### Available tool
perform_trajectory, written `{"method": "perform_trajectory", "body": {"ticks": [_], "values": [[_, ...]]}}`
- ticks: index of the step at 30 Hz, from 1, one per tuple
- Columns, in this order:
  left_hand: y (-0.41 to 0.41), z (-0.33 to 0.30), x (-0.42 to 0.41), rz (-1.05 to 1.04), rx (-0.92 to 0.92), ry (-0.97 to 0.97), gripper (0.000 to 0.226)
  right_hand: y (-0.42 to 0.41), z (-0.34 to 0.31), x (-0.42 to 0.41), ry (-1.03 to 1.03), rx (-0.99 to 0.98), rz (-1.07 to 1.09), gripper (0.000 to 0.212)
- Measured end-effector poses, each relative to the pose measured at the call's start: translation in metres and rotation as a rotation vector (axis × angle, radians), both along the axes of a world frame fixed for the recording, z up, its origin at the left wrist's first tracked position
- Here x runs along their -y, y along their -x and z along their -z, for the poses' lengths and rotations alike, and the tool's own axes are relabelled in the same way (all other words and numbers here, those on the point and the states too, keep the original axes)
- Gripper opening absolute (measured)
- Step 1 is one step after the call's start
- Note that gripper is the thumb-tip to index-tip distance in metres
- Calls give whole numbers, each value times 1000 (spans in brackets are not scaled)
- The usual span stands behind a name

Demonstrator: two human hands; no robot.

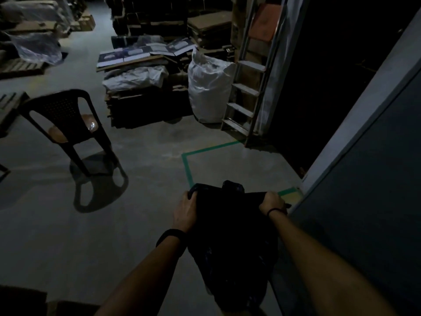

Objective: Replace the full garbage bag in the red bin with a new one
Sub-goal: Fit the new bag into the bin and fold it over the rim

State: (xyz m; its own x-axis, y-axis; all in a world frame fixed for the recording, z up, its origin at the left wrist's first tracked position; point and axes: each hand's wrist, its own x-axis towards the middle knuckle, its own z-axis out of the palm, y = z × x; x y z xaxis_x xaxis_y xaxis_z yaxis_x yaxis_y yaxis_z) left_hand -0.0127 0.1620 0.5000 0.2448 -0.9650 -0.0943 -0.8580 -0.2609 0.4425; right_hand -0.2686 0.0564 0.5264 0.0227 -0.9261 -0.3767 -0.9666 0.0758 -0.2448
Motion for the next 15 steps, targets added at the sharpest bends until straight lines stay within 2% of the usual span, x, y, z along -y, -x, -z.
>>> {"method": "perform_trajectory", "body": {"ticks": [2, 6, 9, 15], "values": [[1, 16, 2, 10, -33, -1, 43, 1, 15, 0, -14, -6, 18, 24], [0, 51, 7, 25, -109, -23, 46, 3, 49, 3, -42, -19, 6, 8], [-3, 76, 8, 85, -170, -45, 43, 7, 81, 7, -48, 7, 18, 13], [-17, 138, 14, 73, -126, -80, 52, 11, 142, 15, -50, -5, 52, 11]]}}
